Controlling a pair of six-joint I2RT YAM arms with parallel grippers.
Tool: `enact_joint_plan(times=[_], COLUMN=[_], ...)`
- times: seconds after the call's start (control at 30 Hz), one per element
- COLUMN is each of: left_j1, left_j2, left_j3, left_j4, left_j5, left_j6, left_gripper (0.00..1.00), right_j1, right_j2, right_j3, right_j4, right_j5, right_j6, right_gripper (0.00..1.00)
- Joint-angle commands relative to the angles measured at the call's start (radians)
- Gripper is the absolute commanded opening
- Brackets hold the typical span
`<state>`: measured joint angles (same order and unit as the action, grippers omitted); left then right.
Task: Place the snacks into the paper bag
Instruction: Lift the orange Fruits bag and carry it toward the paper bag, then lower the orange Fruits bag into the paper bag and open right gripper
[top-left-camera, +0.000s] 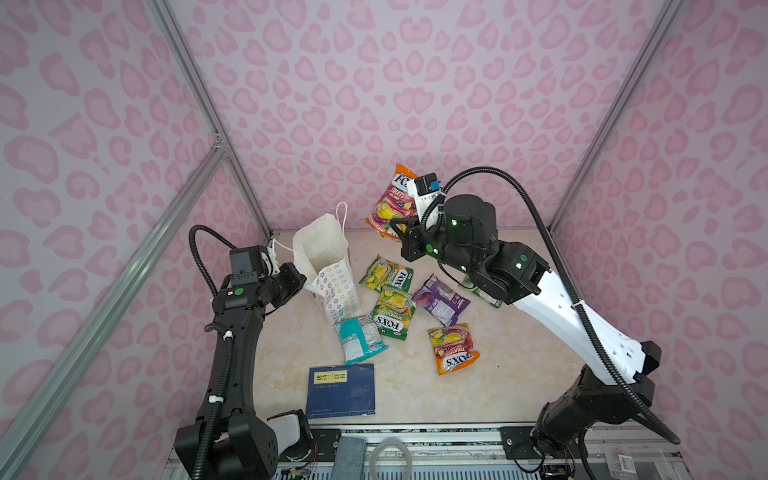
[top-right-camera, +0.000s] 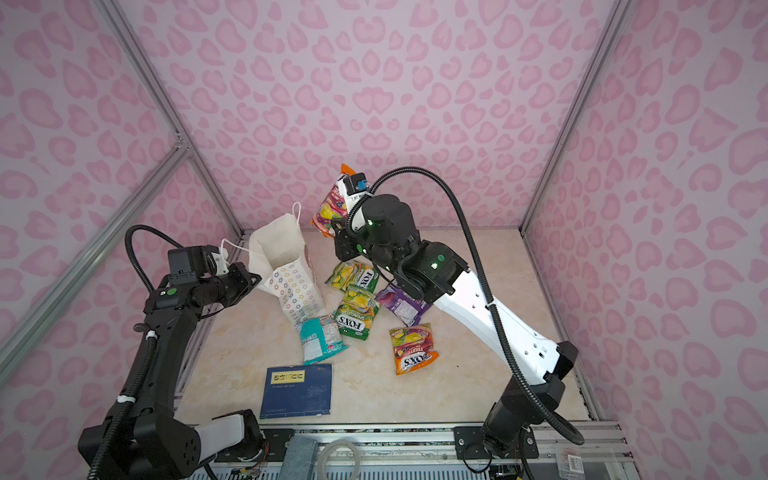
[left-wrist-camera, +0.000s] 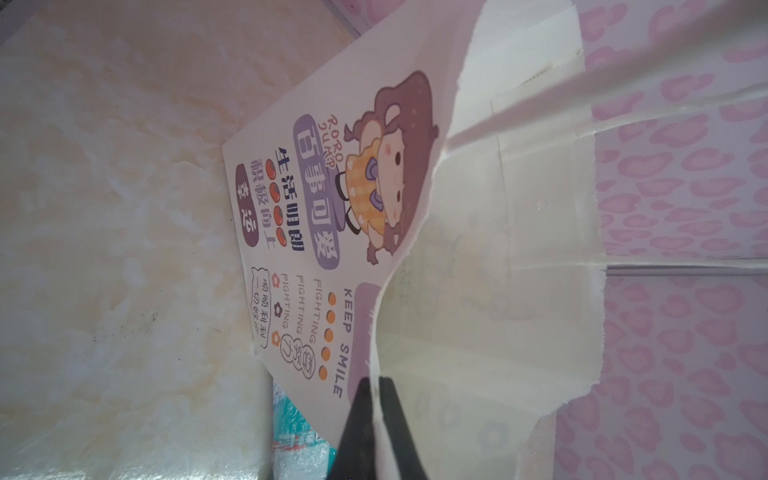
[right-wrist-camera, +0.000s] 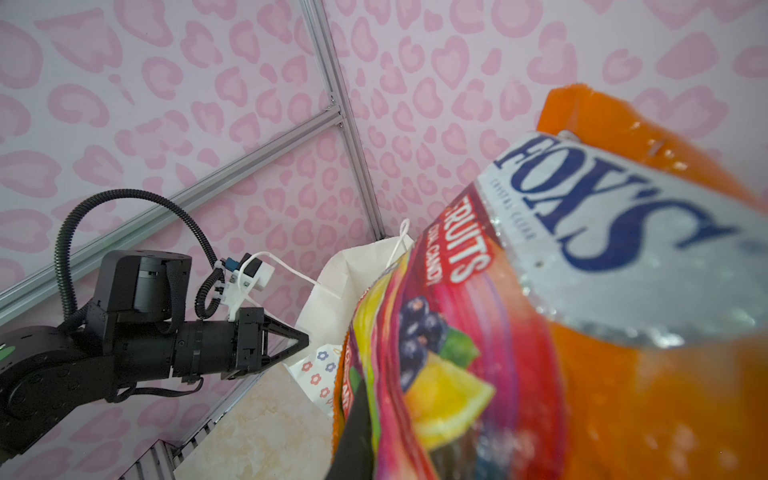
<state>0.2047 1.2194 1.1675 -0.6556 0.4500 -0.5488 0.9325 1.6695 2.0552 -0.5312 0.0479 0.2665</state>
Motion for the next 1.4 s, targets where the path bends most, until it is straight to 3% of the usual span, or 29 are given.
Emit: enact_joint_plan(times=[0.0, 0.17, 0.33, 1.37], left_j1=[0.001, 0.001, 0.002, 0.012], left_j2=[-0.001, -0.008, -0.005, -0.008], left_j3=[-0.005, -0.006, -0.006, -0.019], left_j4=[0.009, 0.013, 0.015, 0.038], left_j5=[0.027, 0.036, 0.043, 0.075], left_j6=[-0.002, -0.003, -0.005, -0.02], left_gripper=[0.06, 0.06, 0.06, 0.07], right_j1=[0.033, 0.082, 0.104, 0.094], right_j2=[0.087, 0.297, 0.453, 0.746], right_j3=[0.111, 0.382, 0.547, 0.633], right_j4=[-0.016, -0.116, -0.145, 0.008], right_j5=[-0.043, -0.073, -0.086, 0.057], right_j6=[-0.064, -0.116, -0.149, -0.234], right_gripper=[0.0, 0.0, 0.0, 0.0])
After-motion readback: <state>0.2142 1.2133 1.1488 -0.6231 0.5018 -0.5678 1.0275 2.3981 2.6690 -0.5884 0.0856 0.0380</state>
